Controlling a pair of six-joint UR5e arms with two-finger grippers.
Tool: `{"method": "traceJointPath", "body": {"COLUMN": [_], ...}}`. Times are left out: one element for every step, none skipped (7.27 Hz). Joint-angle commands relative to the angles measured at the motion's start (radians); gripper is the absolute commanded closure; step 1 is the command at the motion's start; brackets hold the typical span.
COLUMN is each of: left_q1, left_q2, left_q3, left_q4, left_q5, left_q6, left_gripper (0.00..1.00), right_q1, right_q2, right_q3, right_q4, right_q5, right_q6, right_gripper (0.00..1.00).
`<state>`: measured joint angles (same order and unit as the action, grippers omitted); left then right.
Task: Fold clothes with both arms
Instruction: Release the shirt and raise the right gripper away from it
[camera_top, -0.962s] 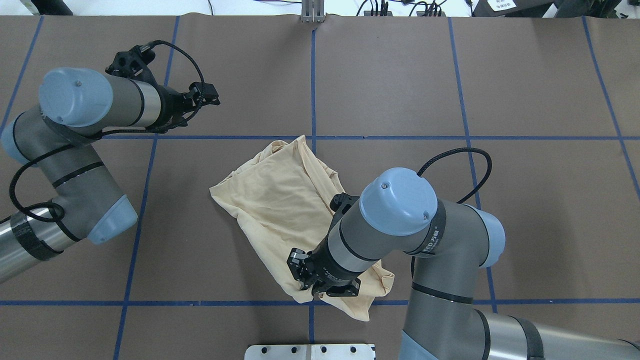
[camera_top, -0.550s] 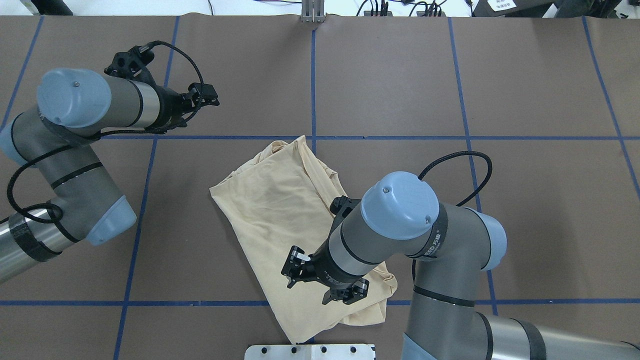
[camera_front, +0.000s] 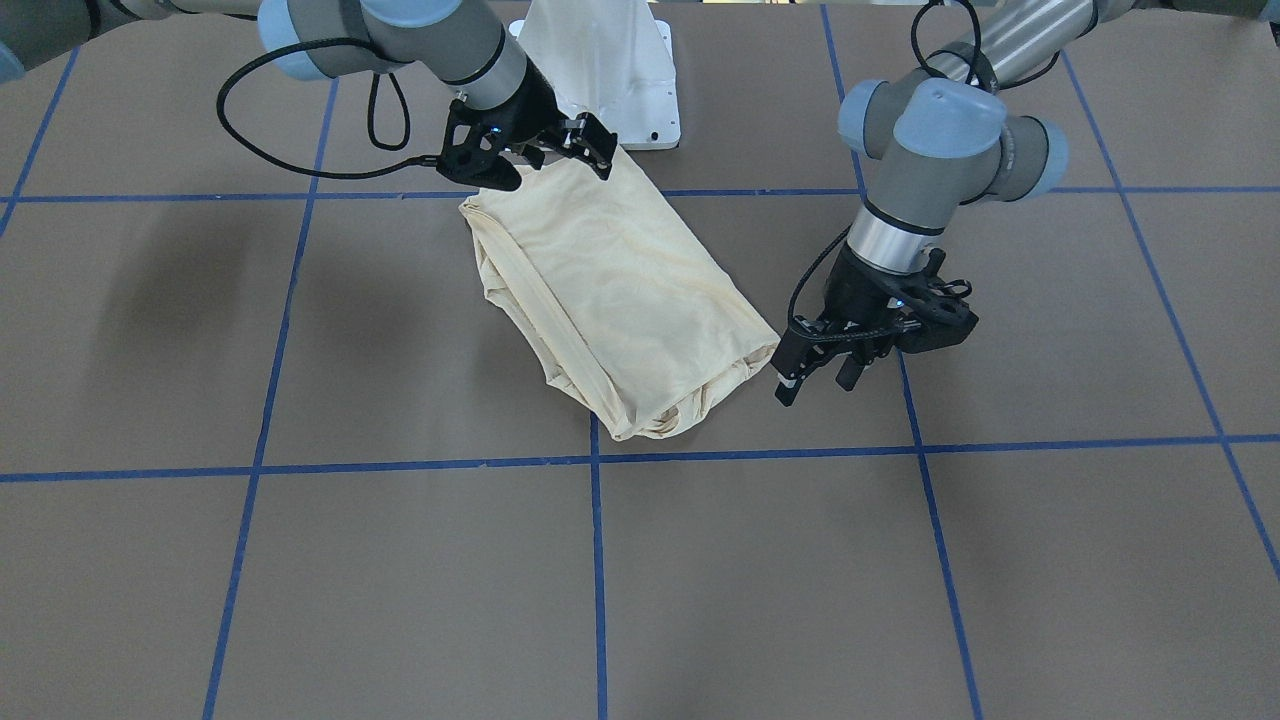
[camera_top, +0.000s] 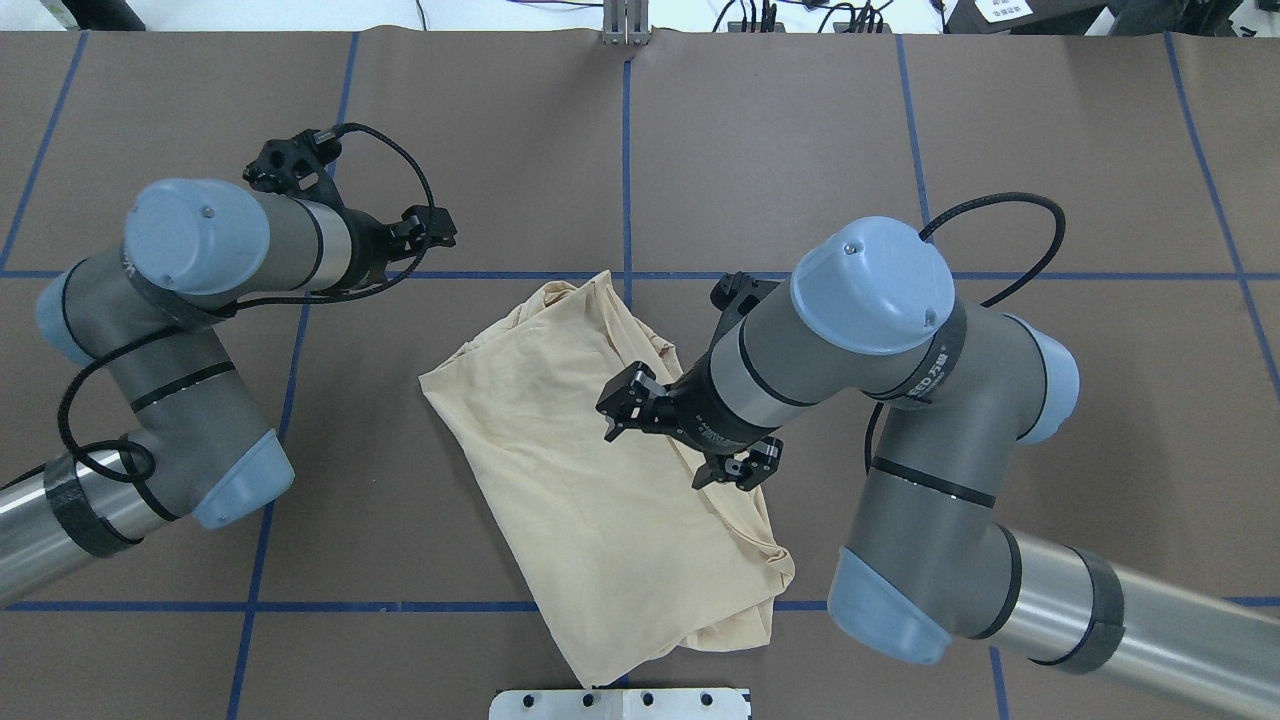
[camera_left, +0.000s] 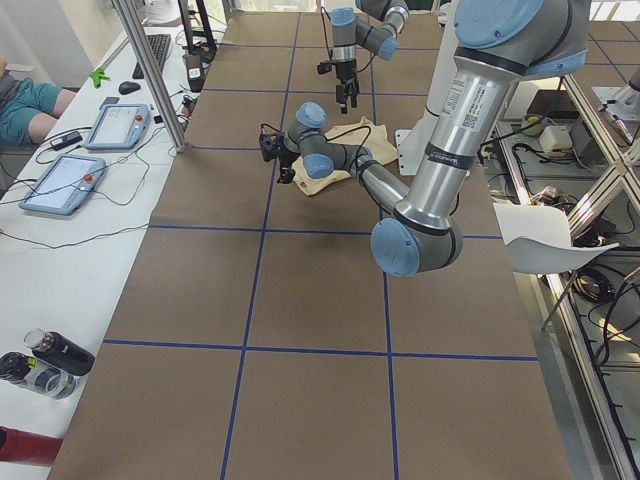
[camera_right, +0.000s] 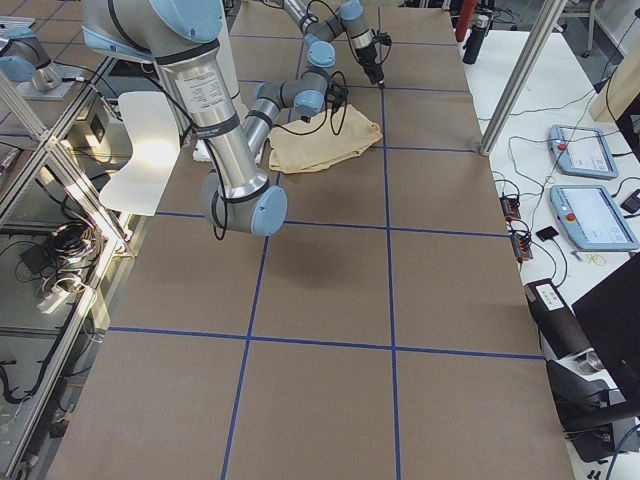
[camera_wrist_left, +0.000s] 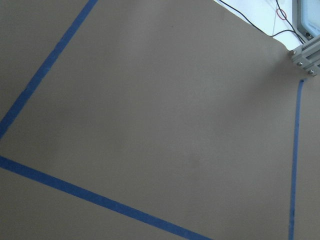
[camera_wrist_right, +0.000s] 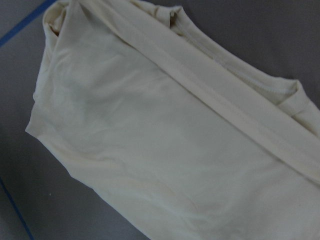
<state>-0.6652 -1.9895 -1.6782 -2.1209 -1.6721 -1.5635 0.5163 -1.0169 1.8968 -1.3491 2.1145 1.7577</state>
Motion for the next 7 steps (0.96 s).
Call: {"method": "traceJointPath", "body": {"left_q1": [0.047, 0.05, 0.052, 0.053, 0.065, 0.105, 0.117], "left_q2": [0.001, -0.002, -0.002, -0.002, -0.002, 0.001, 0.004], "left_q3": [-0.004, 0.0, 0.008, 0.008, -0.009, -0.024, -0.07], "left_q4": [0.007, 0.009, 0.007, 0.006, -0.002, -0.008, -0.008], "left_q5": [0.087, 0.087, 0.083, 0.075, 0.069, 0.039, 0.032], "left_q6": [0.002, 0.002, 0.003, 0.003, 0.002, -0.015, -0.016], "left_gripper": [0.0, 0.0, 0.0, 0.0, 0.0, 0.0, 0.0], "right_q1": [0.053, 0.073, 0.096, 0.125, 0.152, 0.169, 0.185], "right_q2": [-0.002, 0.0, 0.003, 0.007, 0.009, 0.009, 0.009], "right_q3": [-0.005, -0.007, -0.03, -0.063, -0.112, -0.143, -0.151], "right_q4": [-0.001, -0.004, -0.007, -0.005, -0.001, 0.002, 0.002], "right_q5": [-0.053, -0.053, -0.056, -0.056, -0.056, -0.056, -0.054], "right_q6": [-0.081, -0.116, -0.168, -0.208, -0.274, -0.337, -0.345], "right_gripper": [0.0, 0.0, 0.0, 0.0, 0.0, 0.0, 0.0]}}
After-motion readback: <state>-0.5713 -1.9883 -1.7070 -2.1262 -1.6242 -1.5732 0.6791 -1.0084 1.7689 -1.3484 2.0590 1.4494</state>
